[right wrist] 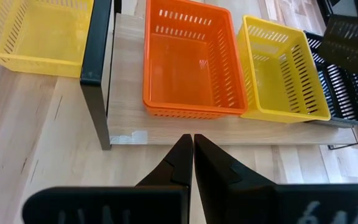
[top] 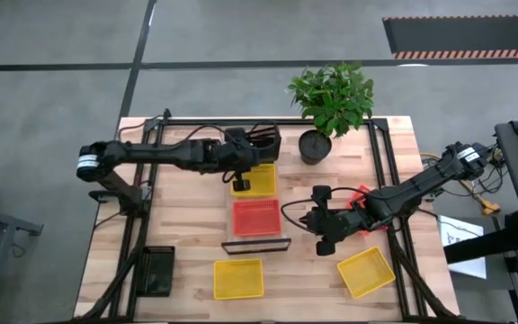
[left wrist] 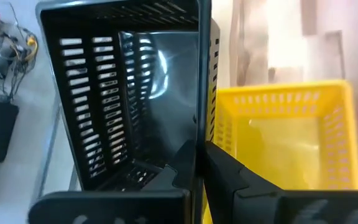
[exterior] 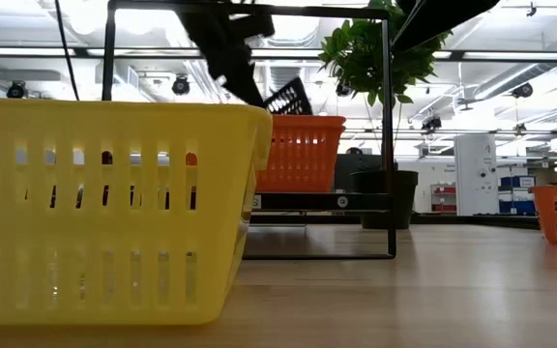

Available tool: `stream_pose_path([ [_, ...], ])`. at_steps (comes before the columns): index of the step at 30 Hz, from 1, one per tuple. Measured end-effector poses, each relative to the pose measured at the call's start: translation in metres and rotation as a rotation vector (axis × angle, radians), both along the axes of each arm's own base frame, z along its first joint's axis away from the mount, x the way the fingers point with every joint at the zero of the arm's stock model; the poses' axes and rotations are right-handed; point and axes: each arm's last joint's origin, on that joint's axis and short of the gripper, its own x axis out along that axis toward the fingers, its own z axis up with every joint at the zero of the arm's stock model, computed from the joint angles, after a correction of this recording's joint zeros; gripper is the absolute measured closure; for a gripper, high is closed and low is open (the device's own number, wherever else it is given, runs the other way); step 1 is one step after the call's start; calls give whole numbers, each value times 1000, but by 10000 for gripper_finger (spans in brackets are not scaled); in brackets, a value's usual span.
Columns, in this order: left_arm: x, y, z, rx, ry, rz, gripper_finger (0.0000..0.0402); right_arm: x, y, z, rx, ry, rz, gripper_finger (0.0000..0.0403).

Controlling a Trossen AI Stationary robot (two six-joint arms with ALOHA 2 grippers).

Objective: Stack baskets on shelf by color
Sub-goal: Stack the top black bin on top of the other black bin on the shelf

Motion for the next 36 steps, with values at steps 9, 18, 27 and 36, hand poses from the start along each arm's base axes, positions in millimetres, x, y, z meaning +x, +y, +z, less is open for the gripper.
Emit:
stream_pose_path([
  [9,-3,13,-9,-6,81,47,401,0,0,-1,-3,2,2,394],
  [18,-6,15,-12,-15,115,61,401,-1,0,-2,-5,7,2,394],
  [27,-6,15,-13,-31,106,77,398,0,0,-2,-5,7,2,394],
  [36,-6,15,-13,-32,106,78,371,-1,0,-2,-3,6,0,394],
])
